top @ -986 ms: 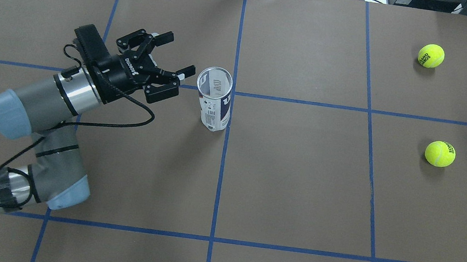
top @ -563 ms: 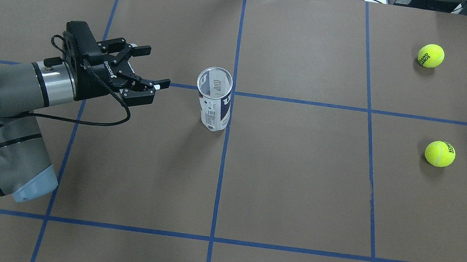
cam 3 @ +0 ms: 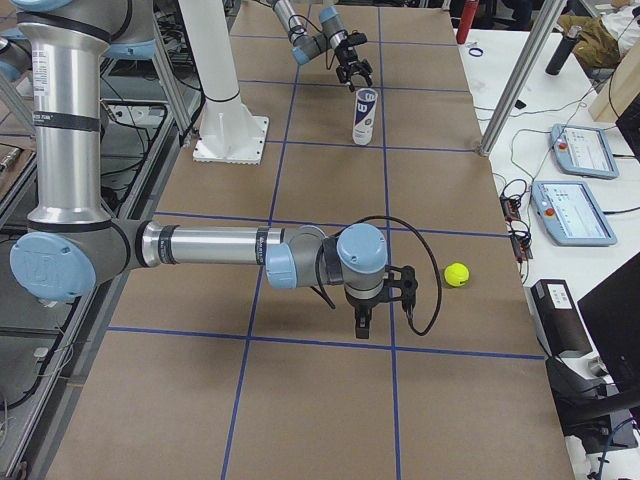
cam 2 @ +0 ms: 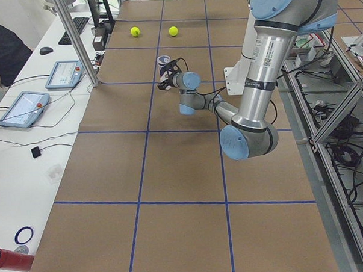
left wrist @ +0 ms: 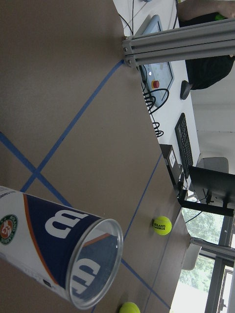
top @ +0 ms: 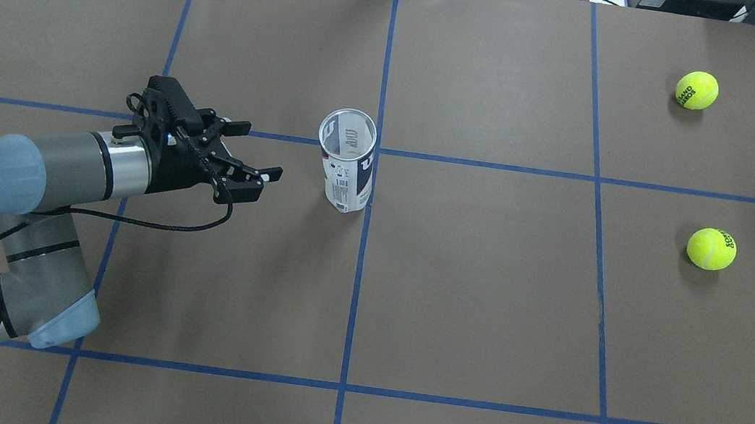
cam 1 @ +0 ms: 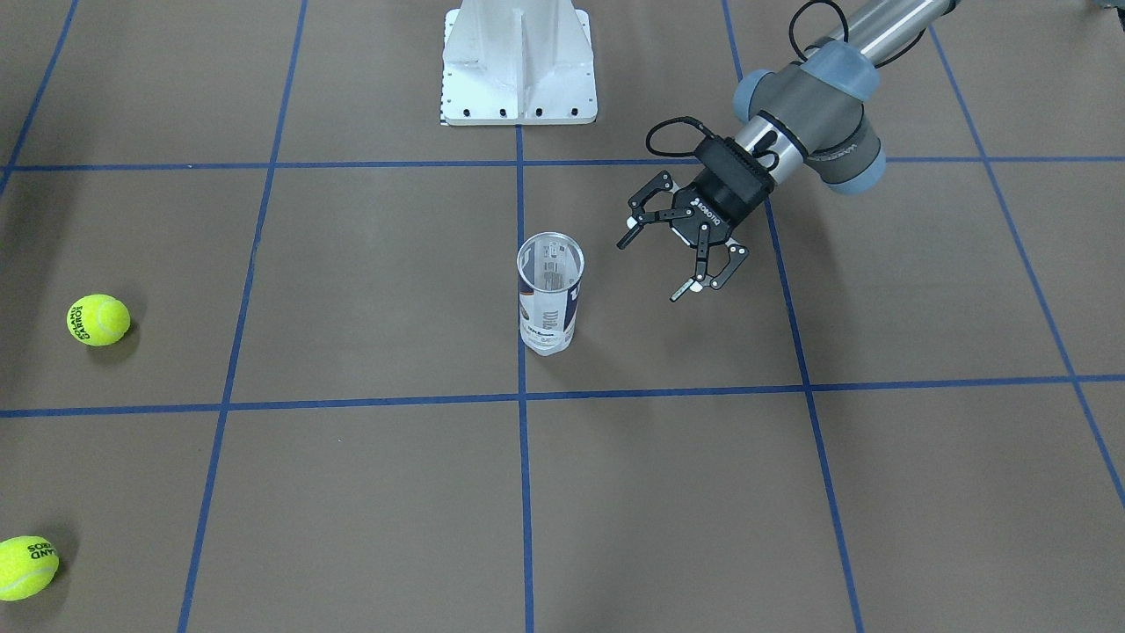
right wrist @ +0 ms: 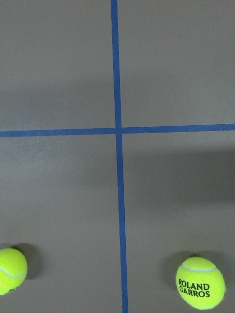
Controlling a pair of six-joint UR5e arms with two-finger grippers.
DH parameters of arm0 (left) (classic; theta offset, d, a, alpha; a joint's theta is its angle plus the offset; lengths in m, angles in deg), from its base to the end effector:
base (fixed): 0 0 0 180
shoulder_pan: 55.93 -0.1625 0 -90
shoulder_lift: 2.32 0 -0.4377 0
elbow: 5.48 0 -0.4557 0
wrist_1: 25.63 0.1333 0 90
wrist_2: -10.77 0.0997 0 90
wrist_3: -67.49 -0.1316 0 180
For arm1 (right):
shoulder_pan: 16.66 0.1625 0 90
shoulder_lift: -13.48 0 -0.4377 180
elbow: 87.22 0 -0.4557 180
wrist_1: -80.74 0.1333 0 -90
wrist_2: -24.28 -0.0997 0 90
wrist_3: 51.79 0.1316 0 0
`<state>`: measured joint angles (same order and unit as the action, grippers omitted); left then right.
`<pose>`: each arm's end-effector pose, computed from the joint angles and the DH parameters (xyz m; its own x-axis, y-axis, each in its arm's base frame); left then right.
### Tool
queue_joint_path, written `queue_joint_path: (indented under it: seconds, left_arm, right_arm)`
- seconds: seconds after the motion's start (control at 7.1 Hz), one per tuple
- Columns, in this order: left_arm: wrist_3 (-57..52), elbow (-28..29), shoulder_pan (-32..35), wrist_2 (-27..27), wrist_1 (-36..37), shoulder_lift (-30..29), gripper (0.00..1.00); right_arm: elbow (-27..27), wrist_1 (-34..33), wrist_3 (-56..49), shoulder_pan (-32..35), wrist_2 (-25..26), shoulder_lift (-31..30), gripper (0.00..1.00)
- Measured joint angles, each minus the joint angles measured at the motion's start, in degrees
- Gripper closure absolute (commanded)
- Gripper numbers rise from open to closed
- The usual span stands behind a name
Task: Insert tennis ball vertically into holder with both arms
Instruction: 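Withdraw the left gripper and turn it to face the can's side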
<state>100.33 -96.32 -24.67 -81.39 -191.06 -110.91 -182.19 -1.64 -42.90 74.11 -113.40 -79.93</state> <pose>0.5248 -0.4687 0.3153 0.3694 0.7579 -0.5377 0.3246 0.4369 0.8389 0.0433 -0.5415 0.6586 0.6646 0.0450 0.7458 -0.1174 0.9921 0.0448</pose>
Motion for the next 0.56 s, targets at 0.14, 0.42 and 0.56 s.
queue_joint_path:
  seconds: [0.14,0.42,0.56]
  left_arm:
    - [0.09,0.52,-1.54,0.05,0.12,-0.15,0.01]
    - [0.21,1.3,-3.54,0.3,0.21,-0.62,0.01]
    - [0.39,1.93,-4.31,0.46,0.24,-1.55,0.01]
  right_arm:
    - [0.26,0.24,0.0,-0.01,1.09,0.26,0.0]
    - [1.06,0.81,0.17,-0.28,1.27,0.99,0.0]
    - [1.78,1.62,1.29,-0.39,-0.1,0.99,0.0]
